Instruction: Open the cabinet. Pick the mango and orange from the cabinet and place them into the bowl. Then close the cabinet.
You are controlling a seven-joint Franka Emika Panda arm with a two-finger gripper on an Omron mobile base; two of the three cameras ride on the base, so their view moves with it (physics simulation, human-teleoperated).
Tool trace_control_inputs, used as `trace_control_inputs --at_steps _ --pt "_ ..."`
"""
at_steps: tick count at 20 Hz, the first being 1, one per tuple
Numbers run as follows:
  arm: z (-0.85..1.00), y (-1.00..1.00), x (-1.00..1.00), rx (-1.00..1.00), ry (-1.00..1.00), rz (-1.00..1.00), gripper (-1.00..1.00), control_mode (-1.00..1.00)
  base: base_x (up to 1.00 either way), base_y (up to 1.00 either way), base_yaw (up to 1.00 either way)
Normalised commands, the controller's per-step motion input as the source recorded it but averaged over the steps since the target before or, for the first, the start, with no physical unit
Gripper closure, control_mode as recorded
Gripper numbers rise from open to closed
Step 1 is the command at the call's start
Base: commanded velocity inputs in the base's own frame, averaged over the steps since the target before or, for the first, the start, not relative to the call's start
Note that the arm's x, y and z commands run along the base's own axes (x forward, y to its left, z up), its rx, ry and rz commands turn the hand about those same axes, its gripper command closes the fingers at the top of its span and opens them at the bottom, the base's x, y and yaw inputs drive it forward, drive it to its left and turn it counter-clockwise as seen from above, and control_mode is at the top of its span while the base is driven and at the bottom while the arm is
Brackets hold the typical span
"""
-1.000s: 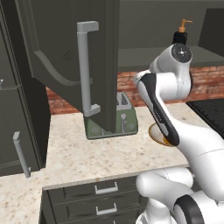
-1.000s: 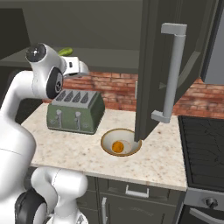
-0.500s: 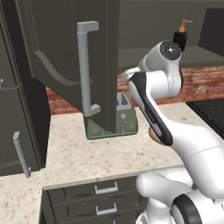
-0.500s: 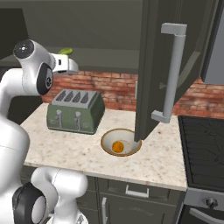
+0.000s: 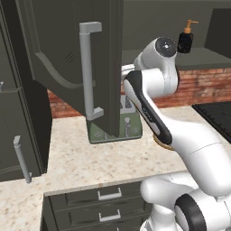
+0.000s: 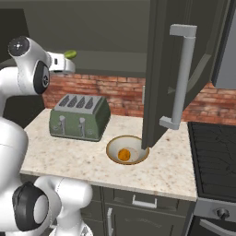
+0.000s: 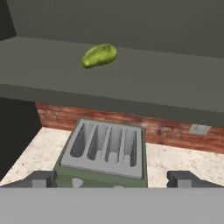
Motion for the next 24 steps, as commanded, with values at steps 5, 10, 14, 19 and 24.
trace_control_inputs --at_steps 5,10,14,19,24 --pt "0.16 0.21 0.12 0.05 0.00 0.00 -1.00 -1.00 0.00 0.00 0.00" --pt "0.11 0.12 0.17 0.05 0.00 0.00 -1.00 -1.00 0.00 0.00 0.00" --pt "0.02 0.09 0.32 0.04 0.00 0.00 -1.00 -1.00 0.00 0.00 0.00" --pt "0.00 0.07 0.42 0.04 0.00 -0.04 -1.00 -1.00 0.00 0.00 0.00" --pt "0.00 0.09 0.38 0.03 0.00 -0.05 -1.00 -1.00 0.00 0.00 0.00"
